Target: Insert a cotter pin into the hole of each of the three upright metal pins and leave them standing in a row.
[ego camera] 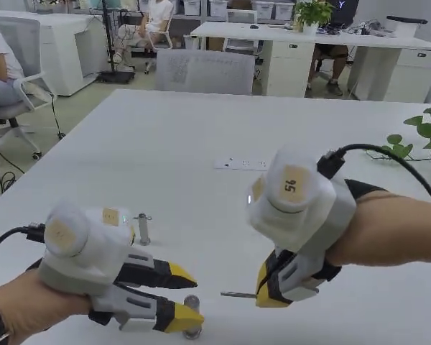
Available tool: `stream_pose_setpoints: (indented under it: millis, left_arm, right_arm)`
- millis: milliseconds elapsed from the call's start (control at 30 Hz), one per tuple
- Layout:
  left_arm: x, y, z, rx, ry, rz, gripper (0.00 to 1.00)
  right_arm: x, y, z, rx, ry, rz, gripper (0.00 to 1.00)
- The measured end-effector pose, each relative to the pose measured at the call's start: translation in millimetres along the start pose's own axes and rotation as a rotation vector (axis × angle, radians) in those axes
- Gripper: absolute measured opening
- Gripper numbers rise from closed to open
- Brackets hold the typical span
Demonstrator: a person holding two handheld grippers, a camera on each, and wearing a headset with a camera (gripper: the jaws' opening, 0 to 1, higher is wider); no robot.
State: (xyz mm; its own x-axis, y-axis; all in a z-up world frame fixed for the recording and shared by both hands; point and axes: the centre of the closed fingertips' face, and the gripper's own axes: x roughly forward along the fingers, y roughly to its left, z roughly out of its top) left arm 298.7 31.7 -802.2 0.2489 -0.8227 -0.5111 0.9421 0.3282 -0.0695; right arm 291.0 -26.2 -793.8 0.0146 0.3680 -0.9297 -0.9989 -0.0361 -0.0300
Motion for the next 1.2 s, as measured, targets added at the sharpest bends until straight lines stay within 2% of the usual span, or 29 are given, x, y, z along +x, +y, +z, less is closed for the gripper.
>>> stream_pose_setpoints:
  millis: [300,500,700,933,1200]
  left_arm:
    - [3.3,0.3,-7.5,-0.017,0.007,0.007,0.2]
    - [4.2,1.1,-10.3,-0.008,0.012,0.004,0.12]
    - [3.9,1.2,-10.6,0.034,0.01,-0.007,0.12]
    - [3.5,0.2,-10.0,0.09,-0.007,-0.052,0.11]
    - [3.8,0.2,-10.4,0.102,-0.016,-0.07,0.11]
  right_arm:
    - [14.8,-1.0,-0.2,0.016,0.006,0.011,0.02]
    - [17.8,-1.6,1.7,0.017,0.005,0.014,0.02]
    - [22.7,-3.4,3.6,0.023,0.005,0.01,0.02]
    - [28.3,-2.3,6.0,0.03,0.006,0.006,0.02]
    - [32.0,1.4,12.1,0.033,-0.005,0.009,0.02]
